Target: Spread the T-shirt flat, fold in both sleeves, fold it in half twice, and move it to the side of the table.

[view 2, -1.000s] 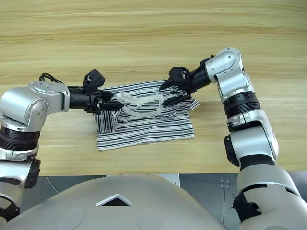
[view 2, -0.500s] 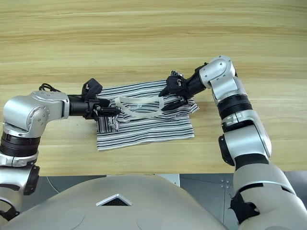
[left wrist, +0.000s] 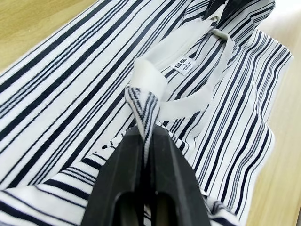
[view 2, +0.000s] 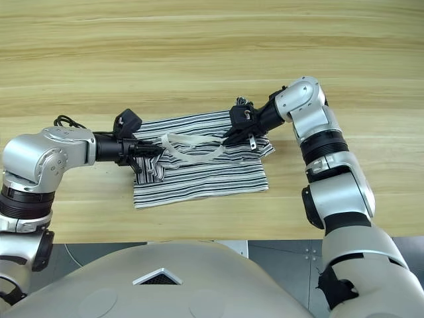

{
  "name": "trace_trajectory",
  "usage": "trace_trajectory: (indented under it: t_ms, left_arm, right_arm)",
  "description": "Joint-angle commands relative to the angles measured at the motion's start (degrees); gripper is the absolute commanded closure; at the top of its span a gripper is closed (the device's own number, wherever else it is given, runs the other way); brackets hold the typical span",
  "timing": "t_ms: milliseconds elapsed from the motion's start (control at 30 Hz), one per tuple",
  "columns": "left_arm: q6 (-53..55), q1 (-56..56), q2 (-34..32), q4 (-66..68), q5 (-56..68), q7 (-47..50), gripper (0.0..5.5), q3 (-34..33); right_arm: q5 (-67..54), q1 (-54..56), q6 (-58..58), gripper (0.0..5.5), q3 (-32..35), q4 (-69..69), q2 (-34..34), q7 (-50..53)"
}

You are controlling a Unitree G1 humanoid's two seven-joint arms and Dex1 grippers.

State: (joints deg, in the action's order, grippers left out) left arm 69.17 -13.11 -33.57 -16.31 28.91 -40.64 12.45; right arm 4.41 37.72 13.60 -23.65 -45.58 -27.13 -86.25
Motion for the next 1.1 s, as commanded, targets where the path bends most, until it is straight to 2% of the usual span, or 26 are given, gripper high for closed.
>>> trace_trajectory:
  t_ms: [33,267,333,467,667,833,933,1100]
  left_arm:
    - [-0.3,0.1,-0.6,-1.0,0.3,0.5,5.38,-0.9]
    - [-4.6,-0.6,-1.7,0.5,-1.5,-0.5,5.38,-0.2]
    - [-13.1,-1.6,-4.3,1.7,-5.1,-2.4,5.38,0.2]
    - [-22.8,-3.0,-7.6,3.0,-6.9,-7.0,5.38,-1.9]
    - [-35.3,-2.4,-12.8,10.0,-10.7,-15.2,5.38,-2.0]
    - [-45.8,-1.6,-16.0,12.6,-13.0,-22.5,5.38,-1.9]
    - [-49.7,1.2,-17.4,9.8,-13.1,-25.3,5.38,-2.2]
    - [-50.0,6.4,-20.4,-5.8,-9.2,-28.6,5.38,-4.3]
  right_arm:
    - [0.6,1.1,0.4,5.39,0.3,0.4,-0.1,0.4]
    - [-1.6,0.5,-1.0,5.39,1.4,4.2,-1.6,-1.9]
    - [-4.9,0.4,-4.9,5.39,3.5,6.6,-2.0,-4.0]
    - [-7.5,0.9,-8.5,5.39,5.6,7.7,-3.0,-5.4]
    - [-8.2,1.5,-9.1,5.39,6.3,9.0,-3.9,-5.6]
    - [-14.7,-1.2,-15.2,5.39,5.1,19.1,-8.2,-6.2]
    - [-18.4,-4.3,-18.6,5.39,1.5,26.4,-12.1,-6.2]
    - [-24.0,-9.3,-24.6,5.39,-1.9,39.9,-17.2,-6.2]
